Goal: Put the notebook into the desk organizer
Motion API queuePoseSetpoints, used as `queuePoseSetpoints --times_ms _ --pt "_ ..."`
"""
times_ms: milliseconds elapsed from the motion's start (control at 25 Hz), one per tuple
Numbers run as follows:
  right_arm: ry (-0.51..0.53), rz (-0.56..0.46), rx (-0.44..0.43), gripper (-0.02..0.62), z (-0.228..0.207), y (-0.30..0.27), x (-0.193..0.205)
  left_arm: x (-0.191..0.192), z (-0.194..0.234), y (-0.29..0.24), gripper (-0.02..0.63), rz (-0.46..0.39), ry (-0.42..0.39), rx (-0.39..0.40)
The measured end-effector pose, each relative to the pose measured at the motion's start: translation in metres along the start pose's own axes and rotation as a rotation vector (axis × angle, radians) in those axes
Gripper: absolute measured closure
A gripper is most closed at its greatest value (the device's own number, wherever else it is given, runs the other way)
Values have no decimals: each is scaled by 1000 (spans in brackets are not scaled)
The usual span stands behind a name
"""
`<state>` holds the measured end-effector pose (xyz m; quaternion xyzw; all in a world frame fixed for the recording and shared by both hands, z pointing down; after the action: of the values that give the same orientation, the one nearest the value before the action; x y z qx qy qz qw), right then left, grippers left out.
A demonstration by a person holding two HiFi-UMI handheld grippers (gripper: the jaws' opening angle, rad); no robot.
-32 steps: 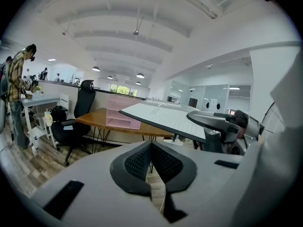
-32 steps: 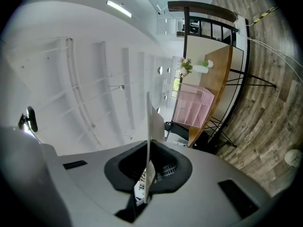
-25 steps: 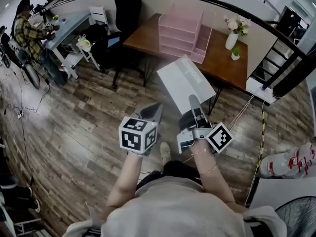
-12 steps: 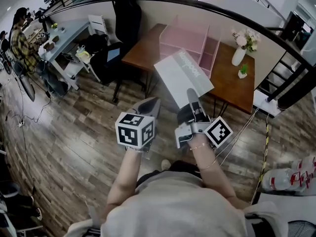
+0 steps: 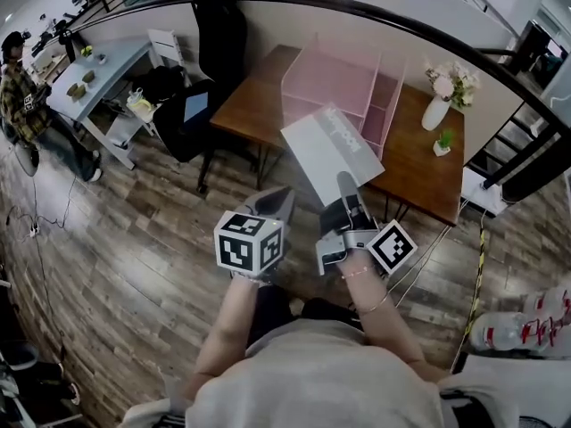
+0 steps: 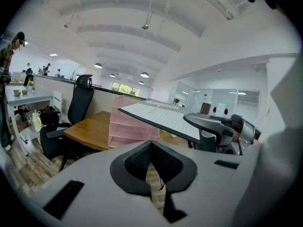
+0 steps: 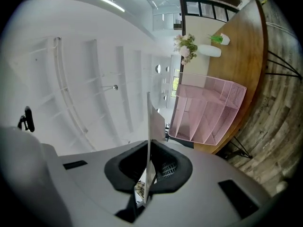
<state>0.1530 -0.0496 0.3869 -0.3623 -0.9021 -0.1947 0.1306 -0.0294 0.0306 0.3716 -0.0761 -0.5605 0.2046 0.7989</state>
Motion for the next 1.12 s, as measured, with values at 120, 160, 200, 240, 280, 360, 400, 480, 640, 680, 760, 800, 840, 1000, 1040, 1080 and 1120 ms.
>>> queuePoseSetpoints --times_ms 120,160,200,240,280,360,400,480,640,680,760,800,840,1000,1040,1080,1120 --pt "-1 -22 19 588 -8 -12 -4 -6 8 -14 604 17 5 19" --pt "-2 -30 21 588 -9 -16 -5 -8 13 -18 604 23 5 22" --pt "-5 -39 22 588 -11 -20 -6 -11 17 -23 604 29 2 26" --pt "-6 -48 24 588 -12 -24 -6 -14 21 -28 604 35 -4 31" --pt "-6 -56 27 588 -15 -29 -7 -18 25 -33 604 41 -12 39" --pt "-4 -74 33 588 -19 -40 -7 -29 35 -44 604 48 -31 60" --pt "-4 -86 36 588 -21 -46 -6 -34 40 -49 604 51 -39 74" --pt "-1 -115 46 588 -22 -56 -3 -45 50 -56 604 56 -50 100" --pt "15 -177 68 588 -24 -77 0 -67 70 -72 604 69 -72 155" --pt "15 -194 76 588 -25 -82 1 -72 75 -77 604 79 -81 172" --pt "21 -220 91 588 -27 -90 3 -79 82 -84 604 94 -95 205" --pt "26 -231 98 588 -28 -95 4 -82 86 -86 604 98 -98 220" --pt "33 -242 105 588 -28 -99 5 -85 90 -89 604 101 -100 235" --pt "51 -302 125 588 -32 -110 8 -91 102 -100 604 119 -116 291" --pt "51 -316 128 588 -33 -112 9 -92 105 -103 604 124 -120 304" --pt "49 -330 131 588 -35 -115 11 -94 109 -106 604 130 -123 316" --pt "47 -345 134 588 -37 -117 13 -95 113 -109 604 137 -126 327"
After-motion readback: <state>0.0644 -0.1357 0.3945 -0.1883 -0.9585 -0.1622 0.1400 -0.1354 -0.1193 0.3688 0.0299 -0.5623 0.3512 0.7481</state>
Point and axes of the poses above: the fingertips, and each gripper's own axes: y backward along the fingers, z to its left, x out of its underside, the point moved 10 cm from there along y, backward along the fingers, and after that the axes turned 6 degrees about y, right-handed, at the moved point
